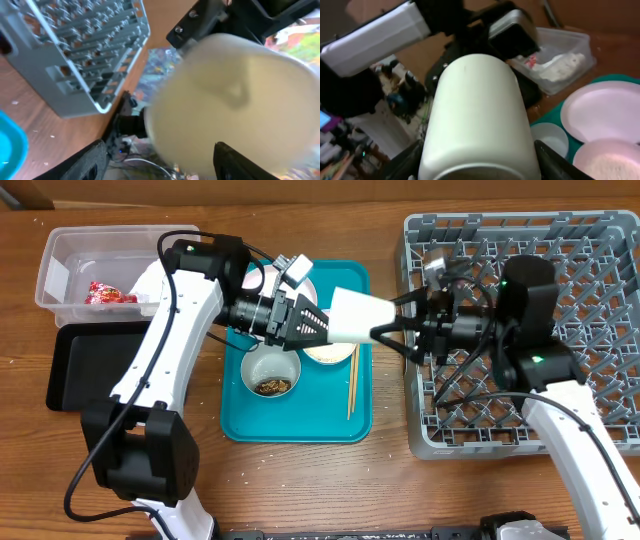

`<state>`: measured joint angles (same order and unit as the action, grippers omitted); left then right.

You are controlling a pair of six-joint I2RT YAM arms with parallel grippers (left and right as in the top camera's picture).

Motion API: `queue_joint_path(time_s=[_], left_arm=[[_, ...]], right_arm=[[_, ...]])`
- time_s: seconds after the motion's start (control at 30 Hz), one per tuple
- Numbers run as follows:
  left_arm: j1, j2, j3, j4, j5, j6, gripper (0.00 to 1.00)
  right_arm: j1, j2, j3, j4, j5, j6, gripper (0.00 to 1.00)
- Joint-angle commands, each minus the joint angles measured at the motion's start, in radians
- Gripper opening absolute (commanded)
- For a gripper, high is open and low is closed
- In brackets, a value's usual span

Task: Sort waste into correct bins and load items into the dishwasher
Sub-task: 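Place the white cup upside down in the dish rack with right gripper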

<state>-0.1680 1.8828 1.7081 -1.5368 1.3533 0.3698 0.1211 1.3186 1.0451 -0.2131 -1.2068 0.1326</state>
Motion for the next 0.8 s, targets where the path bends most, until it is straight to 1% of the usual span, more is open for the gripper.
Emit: queue_joint_path(time_s=[0.0, 0.1, 0.13, 0.2, 0.3, 0.4, 0.53, 0.67, 0.77], left_arm=[[0.066, -0.007, 0.014, 0.024, -0.019, 0.007, 0.71], [0.126, -0.007, 0.014, 0.076, -0.047, 0.006, 0.72], [0.142, -0.007, 0.014, 0.098, -0.064, 0.001, 0.75], [0.167, -0.007, 0.014, 0.143, -0.124, -0.014, 0.79], [0.186, -0.007, 0.014, 0.219, -0.285, -0.077, 0.82], [0.182, -0.007, 0.014, 0.286, -0.482, -0.182, 0.85], [0.164, -0.007, 0.014, 0.332, -0.673, -0.256, 0.86], [0.147, -0.007, 0.014, 0.346, -0.801, -0.308, 0.86], [0.142, -0.007, 0.014, 0.345, -0.856, -0.326, 0.86]], right_arm=[[-0.064, 0.002, 0.001, -0.066, 0.129, 0.022, 0.41], [-0.124, -0.005, 0.004, -0.188, 0.245, 0.026, 0.41], [-0.141, -0.01, 0.008, -0.227, 0.278, 0.026, 0.42], [-0.168, -0.028, 0.027, -0.317, 0.352, 0.024, 0.43], [-0.179, -0.065, 0.098, -0.51, 0.555, 0.025, 0.43], [-0.155, -0.082, 0.21, -0.748, 0.807, 0.042, 0.43], [-0.102, -0.082, 0.301, -0.96, 1.035, 0.114, 0.43], [-0.045, -0.071, 0.307, -1.106, 1.134, 0.201, 0.43], [-0.002, -0.041, 0.302, -1.186, 1.165, 0.248, 0.43]])
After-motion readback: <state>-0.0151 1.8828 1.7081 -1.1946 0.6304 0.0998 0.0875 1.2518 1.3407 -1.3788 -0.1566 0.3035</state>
